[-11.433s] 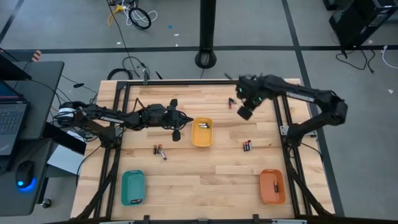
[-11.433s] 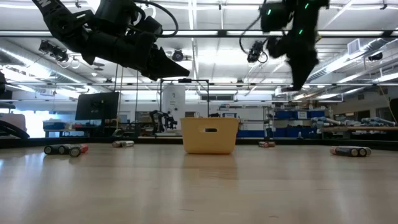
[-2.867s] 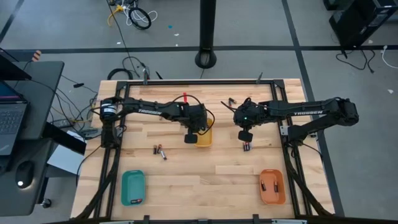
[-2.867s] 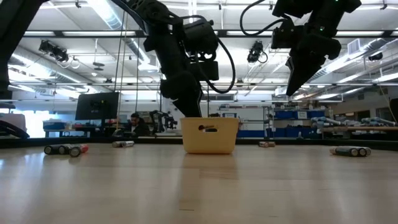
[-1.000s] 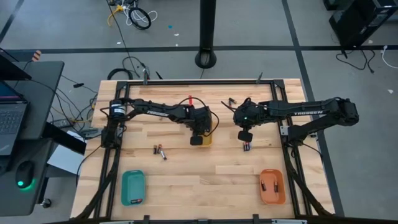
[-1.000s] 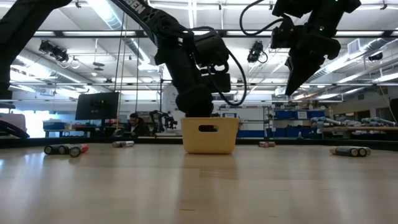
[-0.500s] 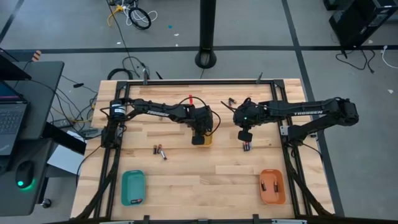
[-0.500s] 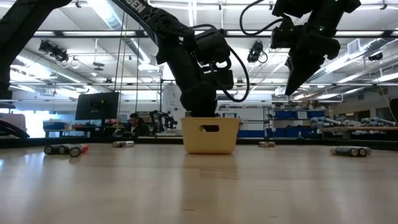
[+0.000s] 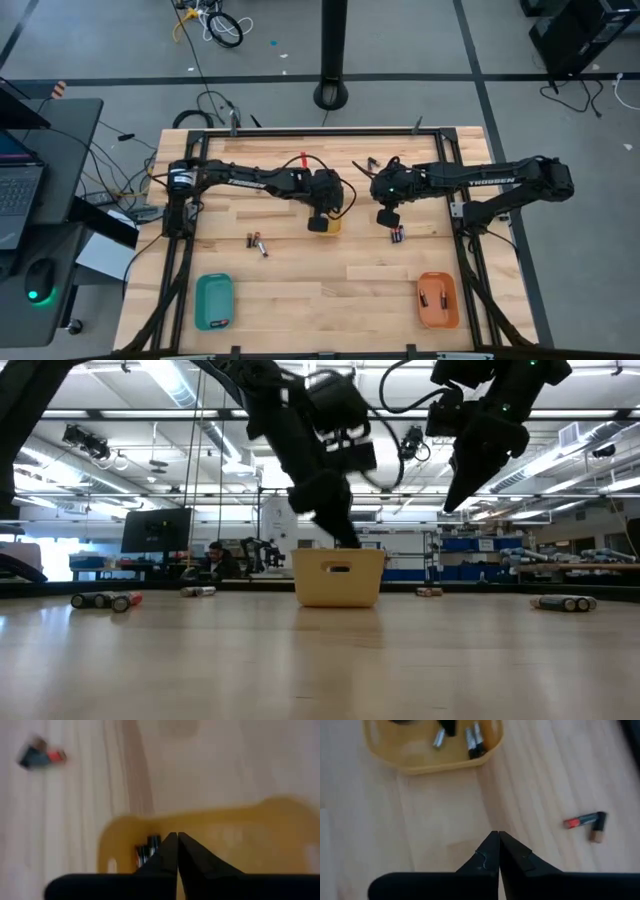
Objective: Sort batteries
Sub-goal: Put the red battery into the blue bin
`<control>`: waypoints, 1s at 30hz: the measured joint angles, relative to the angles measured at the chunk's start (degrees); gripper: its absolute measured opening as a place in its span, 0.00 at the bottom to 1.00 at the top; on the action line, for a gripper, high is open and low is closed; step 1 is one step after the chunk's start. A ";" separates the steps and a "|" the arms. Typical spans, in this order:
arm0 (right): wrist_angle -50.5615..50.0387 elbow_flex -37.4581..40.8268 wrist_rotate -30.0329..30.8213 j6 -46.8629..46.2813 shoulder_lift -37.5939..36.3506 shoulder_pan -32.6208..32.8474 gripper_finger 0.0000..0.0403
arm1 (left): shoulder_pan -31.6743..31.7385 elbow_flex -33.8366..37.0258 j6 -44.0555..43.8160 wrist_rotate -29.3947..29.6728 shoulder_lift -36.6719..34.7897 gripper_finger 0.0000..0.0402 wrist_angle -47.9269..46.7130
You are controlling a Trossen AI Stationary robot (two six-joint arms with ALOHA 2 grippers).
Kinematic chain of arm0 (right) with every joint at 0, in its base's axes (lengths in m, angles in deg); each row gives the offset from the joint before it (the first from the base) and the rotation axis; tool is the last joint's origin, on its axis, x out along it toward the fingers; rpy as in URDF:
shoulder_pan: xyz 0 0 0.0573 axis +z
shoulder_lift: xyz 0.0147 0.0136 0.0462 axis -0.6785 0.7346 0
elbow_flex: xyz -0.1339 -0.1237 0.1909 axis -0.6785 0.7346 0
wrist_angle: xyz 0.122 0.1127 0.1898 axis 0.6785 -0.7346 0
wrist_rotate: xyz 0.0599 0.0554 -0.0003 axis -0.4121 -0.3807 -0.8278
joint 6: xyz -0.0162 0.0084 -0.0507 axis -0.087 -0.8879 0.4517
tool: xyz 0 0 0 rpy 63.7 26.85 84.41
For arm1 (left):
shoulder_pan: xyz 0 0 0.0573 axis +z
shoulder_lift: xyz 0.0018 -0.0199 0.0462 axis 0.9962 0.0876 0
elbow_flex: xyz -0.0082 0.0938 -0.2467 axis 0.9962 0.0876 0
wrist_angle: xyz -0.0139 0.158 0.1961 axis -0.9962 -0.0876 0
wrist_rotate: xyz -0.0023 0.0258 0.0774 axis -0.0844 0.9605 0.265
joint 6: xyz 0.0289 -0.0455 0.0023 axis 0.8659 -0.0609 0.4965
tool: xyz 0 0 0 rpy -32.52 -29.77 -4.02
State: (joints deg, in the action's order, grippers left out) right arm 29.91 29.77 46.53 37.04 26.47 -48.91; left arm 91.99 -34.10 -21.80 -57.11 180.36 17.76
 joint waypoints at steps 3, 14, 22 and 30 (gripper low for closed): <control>0.97 0.21 2.10 0.04 0.02 0.51 0.02 | -0.08 1.88 -0.01 -0.05 -2.57 0.02 3.92; 12.79 10.79 -2.37 -6.27 0.09 4.73 0.02 | -0.27 24.07 -4.85 -0.04 -18.14 0.01 30.29; -0.53 7.88 -4.11 -12.17 0.07 12.22 0.15 | -0.31 37.91 -8.38 1.96 -29.21 0.01 41.48; -6.41 7.65 -7.42 -17.82 0.07 15.63 0.50 | -0.31 41.88 -9.88 4.45 -32.29 0.01 41.97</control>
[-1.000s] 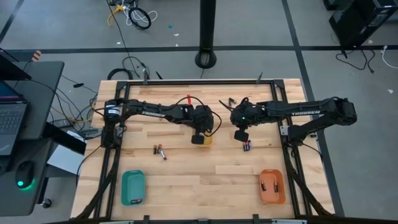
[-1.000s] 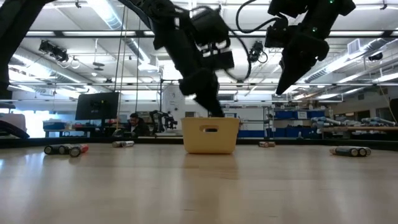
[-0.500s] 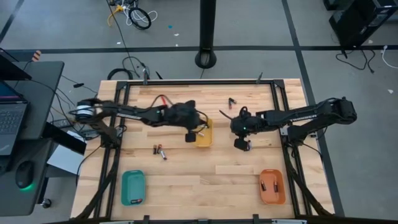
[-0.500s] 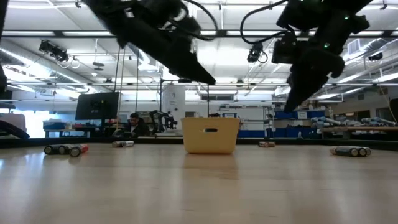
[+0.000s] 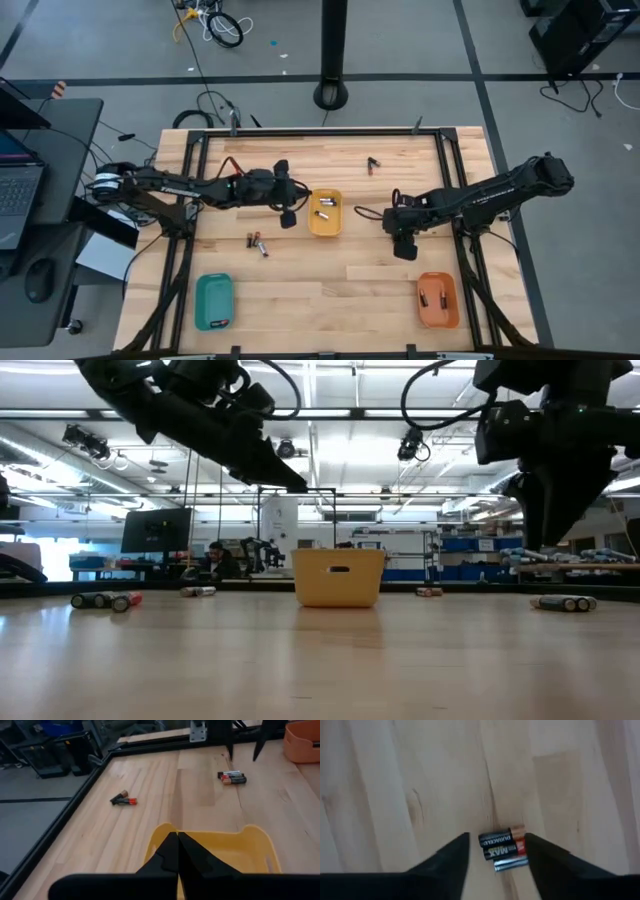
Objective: Sort batteries
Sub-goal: Put the red battery into the blue bin
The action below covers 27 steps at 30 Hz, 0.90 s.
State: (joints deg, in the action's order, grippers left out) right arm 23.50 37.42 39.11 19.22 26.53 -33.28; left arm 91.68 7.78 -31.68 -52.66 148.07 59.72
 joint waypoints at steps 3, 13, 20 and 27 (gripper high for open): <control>-1.45 0.00 -0.42 -3.17 0.03 -0.04 0.65 | -0.02 0.08 -0.20 0.00 0.05 0.01 -0.80; -3.39 0.00 -0.51 3.82 4.78 0.35 0.91 | -0.02 0.08 -0.56 0.00 0.05 0.02 -1.00; -2.94 0.00 0.51 9.29 11.10 0.98 0.93 | -0.02 0.08 -0.61 0.02 0.06 0.02 -0.97; -2.55 0.00 0.68 10.57 14.36 0.83 0.93 | -0.02 0.08 -0.61 0.02 0.07 0.02 -1.01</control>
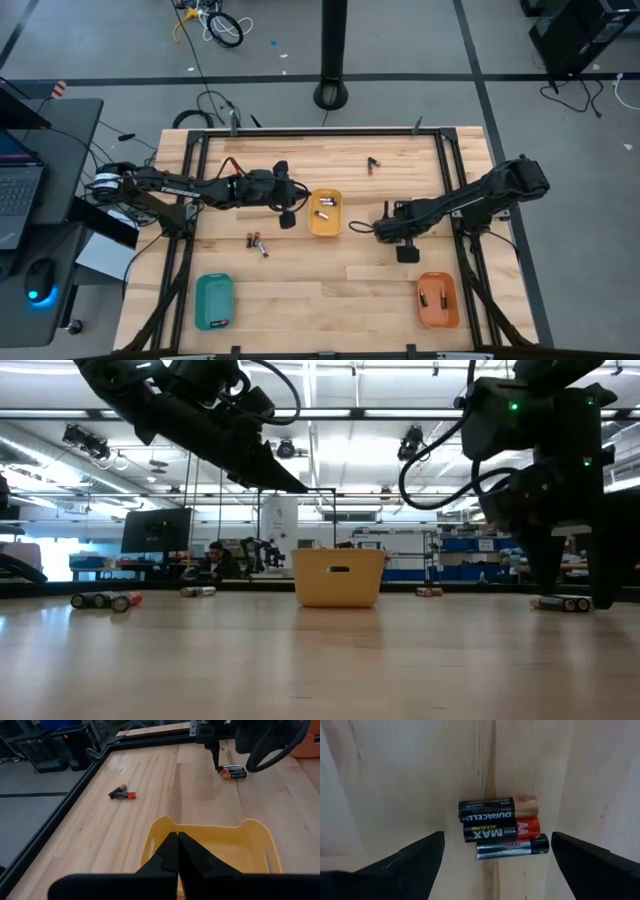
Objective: Sort batteries
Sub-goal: Put the red battery into the blue bin
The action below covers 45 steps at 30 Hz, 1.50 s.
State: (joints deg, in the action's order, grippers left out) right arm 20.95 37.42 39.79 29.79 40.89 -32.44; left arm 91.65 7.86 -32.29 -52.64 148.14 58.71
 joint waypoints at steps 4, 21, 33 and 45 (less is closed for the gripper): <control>1.41 0.00 0.07 0.48 0.19 -0.02 0.93 | 0.00 0.00 -0.02 0.00 0.00 0.02 -0.02; 2.37 -0.17 -0.50 2.04 2.41 -1.07 0.78 | 0.00 0.00 -0.20 -0.02 0.04 0.02 -0.11; 1.94 -0.15 -0.49 3.08 2.43 -1.14 0.58 | 0.00 0.00 -0.22 -0.05 0.04 0.02 -0.11; -4.73 -4.65 -1.20 0.91 2.69 0.31 0.57 | 0.00 -0.02 -0.77 -0.18 0.04 0.02 -0.04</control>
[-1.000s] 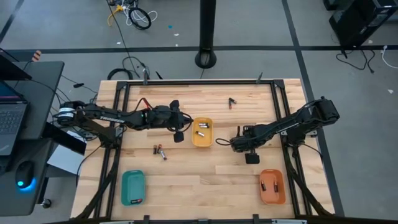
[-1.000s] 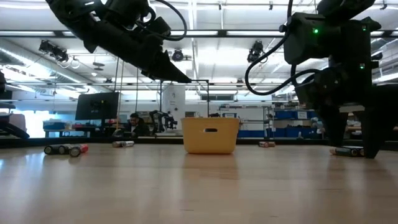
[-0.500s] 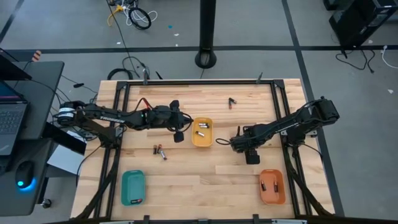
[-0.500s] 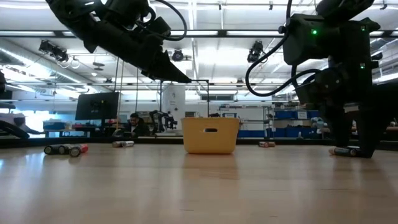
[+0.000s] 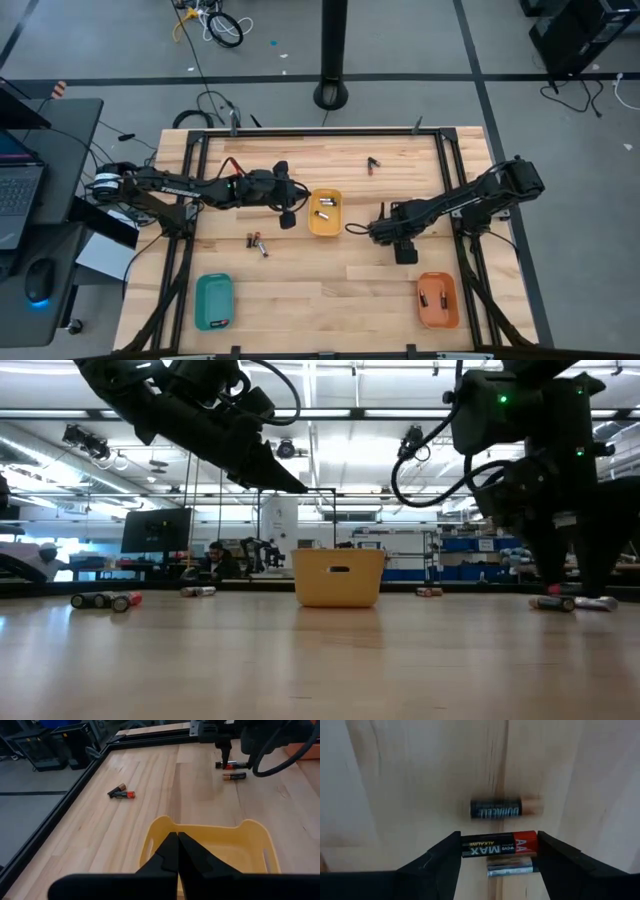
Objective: Sort batteries
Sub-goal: Put the red battery into the blue bin
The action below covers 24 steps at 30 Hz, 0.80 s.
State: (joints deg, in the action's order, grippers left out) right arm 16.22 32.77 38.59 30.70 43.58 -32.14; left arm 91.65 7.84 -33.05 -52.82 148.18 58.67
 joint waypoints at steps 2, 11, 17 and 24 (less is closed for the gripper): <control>-1.12 -1.20 -0.16 -1.14 0.00 0.79 0.58 | 0.00 0.00 -0.94 -0.25 0.00 0.02 0.04; -5.68 -8.33 8.03 -4.16 -0.02 4.30 0.58 | 0.11 0.00 -12.80 -2.60 0.00 0.02 2.13; -6.33 -15.42 25.24 -1.35 -0.11 5.08 0.58 | 0.11 -0.04 -23.12 -5.85 0.63 0.02 6.74; -2.28 -22.69 42.49 8.25 -0.13 5.20 0.58 | 0.11 -0.17 -28.65 -11.57 4.49 0.08 17.93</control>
State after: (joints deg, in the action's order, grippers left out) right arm 13.94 10.09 81.08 38.95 43.45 -26.94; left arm 91.76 7.67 -61.70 -64.39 152.67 76.60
